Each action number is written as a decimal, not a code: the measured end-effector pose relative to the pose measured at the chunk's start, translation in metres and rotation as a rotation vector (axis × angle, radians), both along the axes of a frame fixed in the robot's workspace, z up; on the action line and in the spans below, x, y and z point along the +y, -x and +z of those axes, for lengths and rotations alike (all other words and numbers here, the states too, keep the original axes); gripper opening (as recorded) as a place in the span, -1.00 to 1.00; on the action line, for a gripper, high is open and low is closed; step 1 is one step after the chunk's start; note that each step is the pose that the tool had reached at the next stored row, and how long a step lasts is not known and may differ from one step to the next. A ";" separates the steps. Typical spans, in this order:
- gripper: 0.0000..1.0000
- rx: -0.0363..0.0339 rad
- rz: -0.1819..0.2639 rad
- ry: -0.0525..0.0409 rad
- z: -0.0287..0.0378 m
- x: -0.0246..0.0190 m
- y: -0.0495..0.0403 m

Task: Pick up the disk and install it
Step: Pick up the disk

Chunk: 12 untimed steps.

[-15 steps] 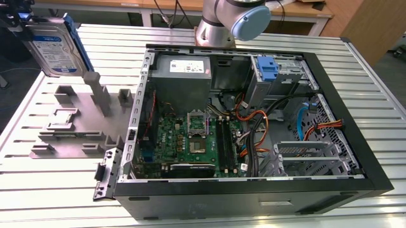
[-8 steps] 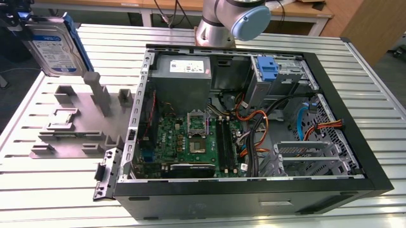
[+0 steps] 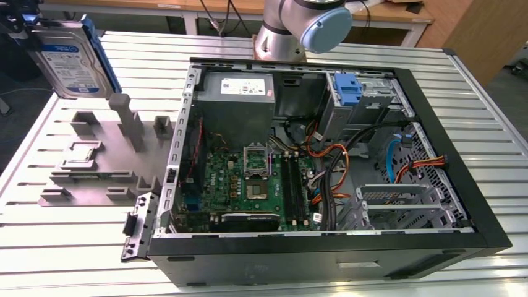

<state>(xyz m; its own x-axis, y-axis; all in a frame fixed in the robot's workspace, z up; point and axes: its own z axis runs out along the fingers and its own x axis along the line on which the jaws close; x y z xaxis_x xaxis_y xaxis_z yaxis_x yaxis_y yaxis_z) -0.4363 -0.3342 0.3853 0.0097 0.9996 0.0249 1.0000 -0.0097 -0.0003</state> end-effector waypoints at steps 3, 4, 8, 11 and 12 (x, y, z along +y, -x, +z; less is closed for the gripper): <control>-0.26 -0.0001 0.000 0.0000 0.0006 0.0000 0.0000; -0.26 -0.0001 0.000 0.0000 0.0008 0.0000 0.0000; -0.26 0.0000 0.000 0.0000 0.0017 0.0000 0.0000; -0.26 0.0000 0.000 0.0000 0.0024 0.0000 0.0000; -0.26 -0.0001 0.000 0.0000 0.0026 0.0000 0.0000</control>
<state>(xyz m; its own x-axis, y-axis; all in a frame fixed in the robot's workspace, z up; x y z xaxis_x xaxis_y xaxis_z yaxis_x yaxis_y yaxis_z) -0.4362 -0.3342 0.3879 0.0097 0.9996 0.0249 1.0000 -0.0097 -0.0002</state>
